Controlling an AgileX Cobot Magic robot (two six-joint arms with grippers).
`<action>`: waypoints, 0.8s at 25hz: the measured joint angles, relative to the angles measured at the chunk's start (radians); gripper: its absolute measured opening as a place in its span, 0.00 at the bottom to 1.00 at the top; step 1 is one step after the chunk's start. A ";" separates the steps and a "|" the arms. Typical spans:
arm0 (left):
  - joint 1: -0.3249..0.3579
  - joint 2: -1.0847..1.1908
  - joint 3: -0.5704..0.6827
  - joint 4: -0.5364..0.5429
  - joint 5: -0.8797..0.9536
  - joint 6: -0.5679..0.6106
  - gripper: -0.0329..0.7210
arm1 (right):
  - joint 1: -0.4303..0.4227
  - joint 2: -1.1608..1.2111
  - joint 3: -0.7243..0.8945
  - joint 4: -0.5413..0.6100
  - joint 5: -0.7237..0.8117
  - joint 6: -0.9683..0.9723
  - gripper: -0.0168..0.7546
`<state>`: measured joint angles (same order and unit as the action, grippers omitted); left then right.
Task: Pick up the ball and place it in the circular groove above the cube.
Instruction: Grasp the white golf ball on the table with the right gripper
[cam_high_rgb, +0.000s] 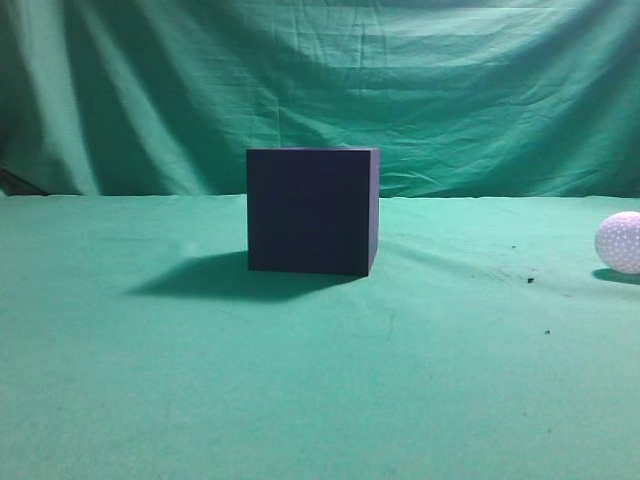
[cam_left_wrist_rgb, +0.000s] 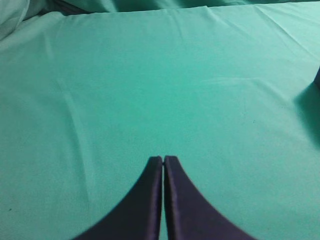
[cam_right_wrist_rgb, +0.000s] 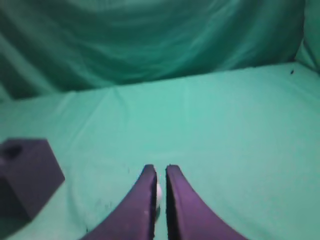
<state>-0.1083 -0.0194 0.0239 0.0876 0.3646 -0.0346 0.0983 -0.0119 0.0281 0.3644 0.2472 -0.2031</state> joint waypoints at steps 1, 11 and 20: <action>0.000 0.000 0.000 0.000 0.000 0.000 0.04 | 0.000 0.000 0.000 0.016 -0.051 0.000 0.08; 0.000 0.000 0.000 0.000 0.000 0.000 0.04 | 0.000 0.013 -0.082 0.119 -0.284 -0.026 0.08; 0.000 0.000 0.000 0.000 0.000 0.000 0.04 | 0.000 0.417 -0.240 0.117 -0.149 -0.122 0.08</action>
<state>-0.1083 -0.0194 0.0239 0.0876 0.3646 -0.0346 0.0983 0.4054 -0.2119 0.4811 0.0981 -0.3247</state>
